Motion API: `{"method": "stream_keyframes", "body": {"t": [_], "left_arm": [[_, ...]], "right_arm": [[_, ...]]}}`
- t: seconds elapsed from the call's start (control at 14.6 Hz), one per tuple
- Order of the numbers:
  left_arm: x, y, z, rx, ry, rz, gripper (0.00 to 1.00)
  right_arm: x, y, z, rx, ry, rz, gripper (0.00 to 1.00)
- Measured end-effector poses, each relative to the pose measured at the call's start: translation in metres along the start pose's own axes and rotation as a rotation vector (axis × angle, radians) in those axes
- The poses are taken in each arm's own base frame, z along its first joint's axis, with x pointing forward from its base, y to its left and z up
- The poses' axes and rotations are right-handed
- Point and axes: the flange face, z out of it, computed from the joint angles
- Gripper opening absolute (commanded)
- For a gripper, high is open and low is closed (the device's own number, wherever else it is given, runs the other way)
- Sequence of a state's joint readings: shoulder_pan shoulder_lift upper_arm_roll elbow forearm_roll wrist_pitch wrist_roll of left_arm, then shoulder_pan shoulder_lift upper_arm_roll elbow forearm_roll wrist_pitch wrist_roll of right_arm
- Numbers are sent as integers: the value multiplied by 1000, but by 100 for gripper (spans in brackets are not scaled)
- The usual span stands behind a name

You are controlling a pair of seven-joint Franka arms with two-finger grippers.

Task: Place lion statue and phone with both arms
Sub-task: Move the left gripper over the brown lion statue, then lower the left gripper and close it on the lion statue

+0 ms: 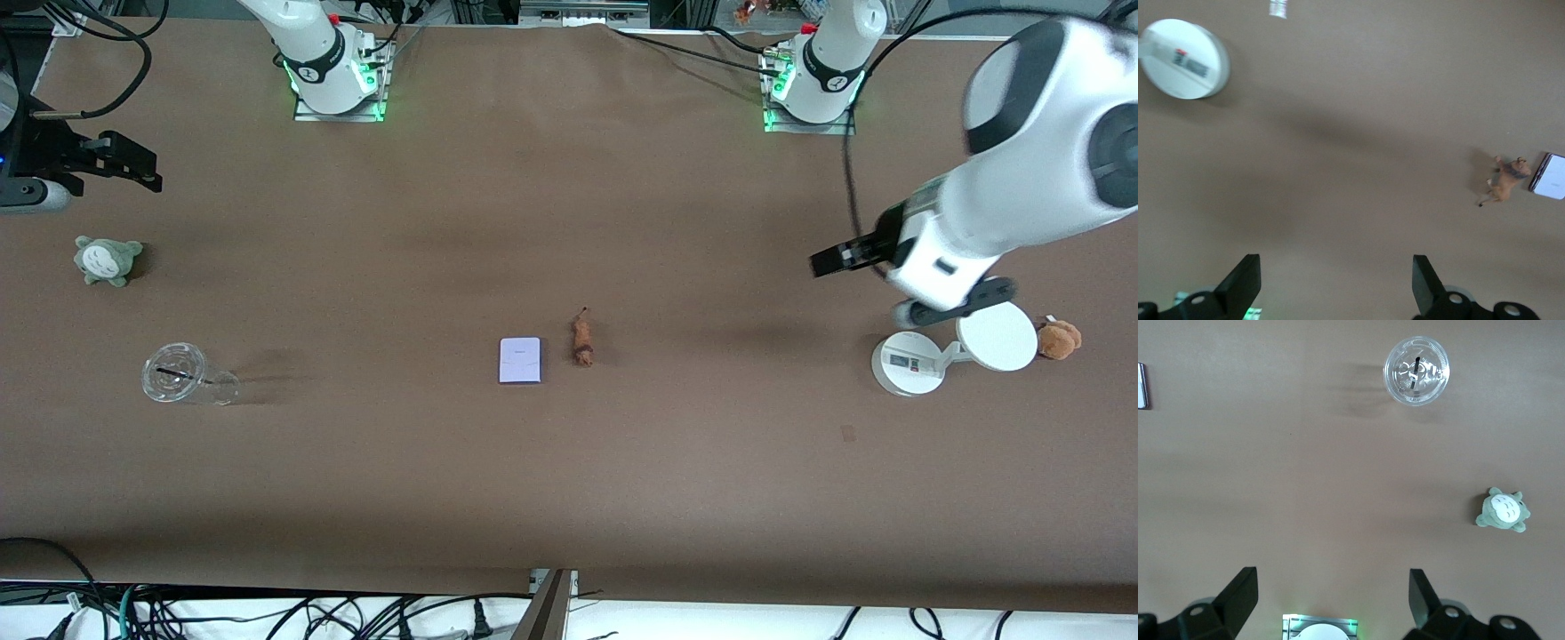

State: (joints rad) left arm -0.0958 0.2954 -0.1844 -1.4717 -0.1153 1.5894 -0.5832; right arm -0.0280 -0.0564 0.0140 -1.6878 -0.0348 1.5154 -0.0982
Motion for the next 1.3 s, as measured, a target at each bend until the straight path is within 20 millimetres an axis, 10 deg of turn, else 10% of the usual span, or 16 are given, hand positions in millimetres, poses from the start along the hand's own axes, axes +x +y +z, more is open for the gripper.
{"method": "stream_keyframes", "body": {"t": [0.69, 0.96, 1.3], "left_arm": [[-38, 195, 184, -89, 101, -61, 100], [-37, 227, 254, -85, 166, -48, 100], [-43, 245, 266, -76, 191, -13, 100]], "right_arm": [[2, -1, 5, 2, -19, -1, 100], [2, -1, 5, 2, -21, -1, 100], [1, -1, 5, 2, -22, -1, 100]]}}
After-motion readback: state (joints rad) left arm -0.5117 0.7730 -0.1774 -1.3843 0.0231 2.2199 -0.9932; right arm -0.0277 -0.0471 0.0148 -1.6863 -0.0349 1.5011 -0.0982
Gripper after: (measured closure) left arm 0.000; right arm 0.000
